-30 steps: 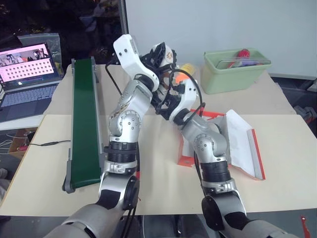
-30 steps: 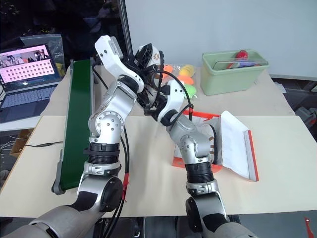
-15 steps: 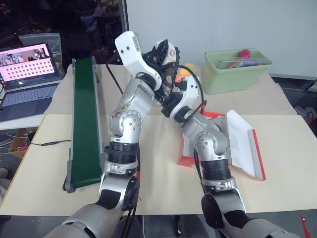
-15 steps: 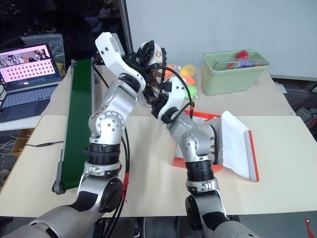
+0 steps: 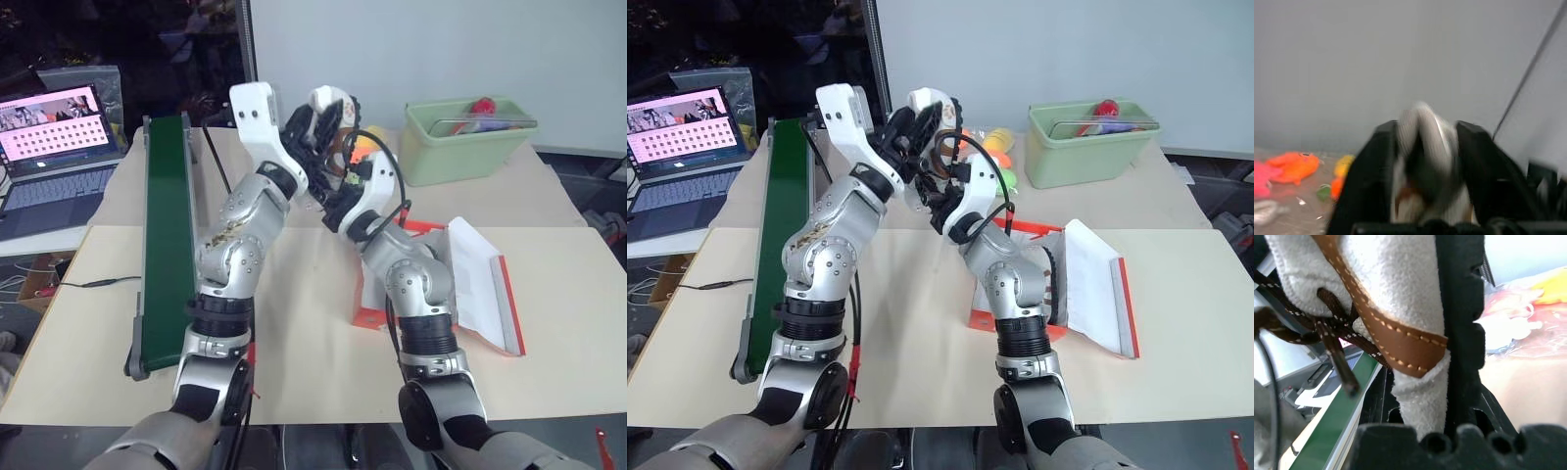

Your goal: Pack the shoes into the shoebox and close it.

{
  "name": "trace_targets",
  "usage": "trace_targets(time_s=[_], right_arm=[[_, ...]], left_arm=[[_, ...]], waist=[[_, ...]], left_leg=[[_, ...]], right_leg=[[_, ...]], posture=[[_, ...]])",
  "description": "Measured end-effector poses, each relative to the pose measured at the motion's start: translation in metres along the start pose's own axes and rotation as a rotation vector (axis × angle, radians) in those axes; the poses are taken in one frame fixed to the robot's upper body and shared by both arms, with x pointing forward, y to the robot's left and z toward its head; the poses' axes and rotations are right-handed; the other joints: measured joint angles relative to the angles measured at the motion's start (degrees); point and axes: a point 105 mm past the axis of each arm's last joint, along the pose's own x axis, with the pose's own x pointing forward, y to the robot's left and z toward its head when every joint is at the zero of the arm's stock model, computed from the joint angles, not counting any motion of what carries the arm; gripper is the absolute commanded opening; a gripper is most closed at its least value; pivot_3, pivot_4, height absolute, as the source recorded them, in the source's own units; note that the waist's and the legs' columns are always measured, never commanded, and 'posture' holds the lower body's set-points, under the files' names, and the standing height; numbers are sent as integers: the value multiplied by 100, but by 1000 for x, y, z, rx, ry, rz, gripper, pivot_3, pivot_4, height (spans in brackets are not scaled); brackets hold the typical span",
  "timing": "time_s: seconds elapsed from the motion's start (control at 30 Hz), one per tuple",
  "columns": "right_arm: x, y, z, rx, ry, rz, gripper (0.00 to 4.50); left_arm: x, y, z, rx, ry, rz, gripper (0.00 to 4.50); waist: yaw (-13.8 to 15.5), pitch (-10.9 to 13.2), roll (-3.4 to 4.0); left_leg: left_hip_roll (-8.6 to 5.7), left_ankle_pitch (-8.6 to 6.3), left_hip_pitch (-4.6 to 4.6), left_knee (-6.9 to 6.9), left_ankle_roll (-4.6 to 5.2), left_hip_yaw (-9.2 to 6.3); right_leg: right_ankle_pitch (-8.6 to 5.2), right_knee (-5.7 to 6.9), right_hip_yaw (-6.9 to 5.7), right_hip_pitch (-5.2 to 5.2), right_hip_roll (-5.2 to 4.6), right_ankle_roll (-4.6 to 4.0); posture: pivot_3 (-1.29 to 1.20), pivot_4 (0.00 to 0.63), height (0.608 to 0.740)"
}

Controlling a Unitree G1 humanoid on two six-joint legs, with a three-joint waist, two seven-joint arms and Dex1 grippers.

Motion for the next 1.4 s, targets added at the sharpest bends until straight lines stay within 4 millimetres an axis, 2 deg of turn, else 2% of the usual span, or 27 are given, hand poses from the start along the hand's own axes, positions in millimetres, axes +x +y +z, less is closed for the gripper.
trace_targets(time_s=[0.13,0.23,0.33,0.4,0.47,0.53,0.57,0.67,0.7,0.77,0.8,0.87,1.0,1.13,1.3,1.4], right_arm=[[-2,0,2,-3,-10,-7,897],[-2,-1,1,-2,-8,-16,897],[-3,-5,-1,3,-2,-37,897],[-9,-10,-2,-33,37,-60,897],[-22,-25,1,-116,109,-105,897],[-41,-43,10,-189,190,-161,897],[-51,-44,16,-213,235,-157,897],[-67,-32,30,-244,319,-100,897],[-72,-26,40,-267,395,-79,897],[-77,-23,57,-290,435,-80,897],[-80,-22,74,-282,428,-84,897],[-78,-20,86,-207,416,-71,897],[-72,-33,70,-12,495,-144,897],[-83,-31,59,147,470,-246,897],[-101,-41,18,312,476,-471,897],[-108,-37,15,317,454,-528,897]], left_arm=[[-5,-1,8,21,-7,-40,2827],[-14,7,18,42,-9,-40,2827],[-34,27,28,68,6,-17,2827],[-59,45,30,137,85,-39,2827],[-83,61,26,191,176,-51,2827],[-104,74,21,233,258,-55,2827],[-112,75,15,239,294,-76,2827],[-119,68,4,228,340,-135,2827],[-122,64,-3,219,360,-164,2827],[-124,59,-10,207,377,-194,2827],[-125,54,-17,197,385,-216,2827],[-124,48,-25,184,388,-239,2827],[-123,31,-35,161,390,-309,2827],[-127,26,-42,161,400,-335,2827],[-125,20,-44,151,390,-355,2827],[-124,19,-46,151,389,-356,2827]], waist=[[3,0,0],[-37,0,1],[-89,1,2],[-164,2,5],[-161,3,7],[-93,5,7],[-69,5,9],[-10,6,8],[-1,6,9],[9,7,10],[11,6,10],[10,4,6],[-18,4,6],[-7,5,6],[-11,5,6],[-13,5,7]], left_leg=[[0,0,-1,0,0,-1],[2,0,1,-1,0,-1],[4,0,4,-2,0,-4],[5,0,6,-6,0,-3],[5,0,4,-6,0,-3],[4,0,-4,-6,0,-3],[3,0,-5,-6,0,-2],[4,0,0,-5,0,-1],[3,0,4,-5,0,1],[3,0,9,-3,0,1],[4,0,16,-3,0,0],[5,-1,25,-5,0,0],[5,0,15,-6,1,1],[4,-4,2,-11,10,-1],[3,-8,-15,10,15,-6],[2,-8,-11,12,16,-8]], right_leg=[[0,-2,0,0,0,0],[0,0,2,-1,1,0],[0,5,3,-2,3,0],[-1,8,4,-4,3,-1],[-1,7,3,-6,2,0],[-3,0,-1,-5,-3,2],[-3,0,0,-5,-5,2],[-3,-8,1,-4,-3,1],[-4,-11,4,-4,-3,0],[-5,-10,4,-2,-2,-4],[-7,-10,3,5,0,-7],[-9,-12,3,17,2,-10],[-8,-9,8,8,2,-11],[-13,-3,8,7,2,-2],[-13,-8,9,0,0,3],[-13,-12,11,-2,1,3]], posture=[[0,150,729],[0,150,729],[0,150,729],[0,150,729],[0,150,729],[0,150,729],[0,150,729],[0,150,729],[0,150,729],[0,150,729],[0,150,729],[0,150,729],[0,150,729],[0,150,729],[0,150,729],[0,150,729]])
